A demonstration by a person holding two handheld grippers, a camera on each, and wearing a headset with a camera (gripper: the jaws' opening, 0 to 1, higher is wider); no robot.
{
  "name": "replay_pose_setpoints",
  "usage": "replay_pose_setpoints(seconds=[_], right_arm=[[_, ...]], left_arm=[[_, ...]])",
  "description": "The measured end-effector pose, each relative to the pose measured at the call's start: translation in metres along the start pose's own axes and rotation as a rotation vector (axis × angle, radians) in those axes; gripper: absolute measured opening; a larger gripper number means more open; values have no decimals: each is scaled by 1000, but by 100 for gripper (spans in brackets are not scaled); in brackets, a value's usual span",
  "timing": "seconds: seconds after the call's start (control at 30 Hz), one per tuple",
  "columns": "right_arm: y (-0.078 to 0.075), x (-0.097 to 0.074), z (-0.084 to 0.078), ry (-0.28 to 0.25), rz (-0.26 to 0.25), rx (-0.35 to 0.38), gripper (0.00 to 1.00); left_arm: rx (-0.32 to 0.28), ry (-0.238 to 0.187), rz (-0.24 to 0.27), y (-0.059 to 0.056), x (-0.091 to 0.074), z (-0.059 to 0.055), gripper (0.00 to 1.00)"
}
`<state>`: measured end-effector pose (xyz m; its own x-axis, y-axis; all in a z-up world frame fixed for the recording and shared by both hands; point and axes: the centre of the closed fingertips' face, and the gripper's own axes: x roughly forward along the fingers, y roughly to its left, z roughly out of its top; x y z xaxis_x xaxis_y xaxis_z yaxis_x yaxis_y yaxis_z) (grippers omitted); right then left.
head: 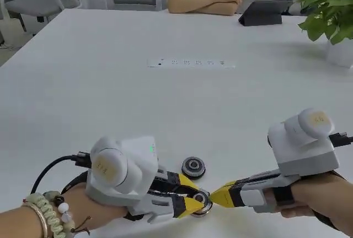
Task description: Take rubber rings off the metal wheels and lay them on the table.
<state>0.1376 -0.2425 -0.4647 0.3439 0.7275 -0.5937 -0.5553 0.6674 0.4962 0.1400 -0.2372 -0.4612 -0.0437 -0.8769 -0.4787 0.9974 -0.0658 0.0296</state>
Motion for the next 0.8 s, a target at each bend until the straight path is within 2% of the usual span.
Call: replay_pose_setpoints(seconds=[0.43, 0.67, 0.7, 0.77, 0.8], right_arm=[[4, 0, 2, -1, 8, -18, 0], [11, 0, 4, -9, 34, -20, 0], [16, 0, 6, -15, 61, -25, 0], [20, 1, 17, -71, 66, -32, 0], [19, 1, 14, -33, 56, -33, 0]], left_arm=[[-4, -3, -1, 0, 0, 0, 8], [-4, -2, -2, -1, 0, 0, 8], [-3, -1, -1, 0, 0, 0, 8], [-4, 0, 0, -1, 1, 0, 8], [-5, 1, 2, 0, 1, 0, 8]])
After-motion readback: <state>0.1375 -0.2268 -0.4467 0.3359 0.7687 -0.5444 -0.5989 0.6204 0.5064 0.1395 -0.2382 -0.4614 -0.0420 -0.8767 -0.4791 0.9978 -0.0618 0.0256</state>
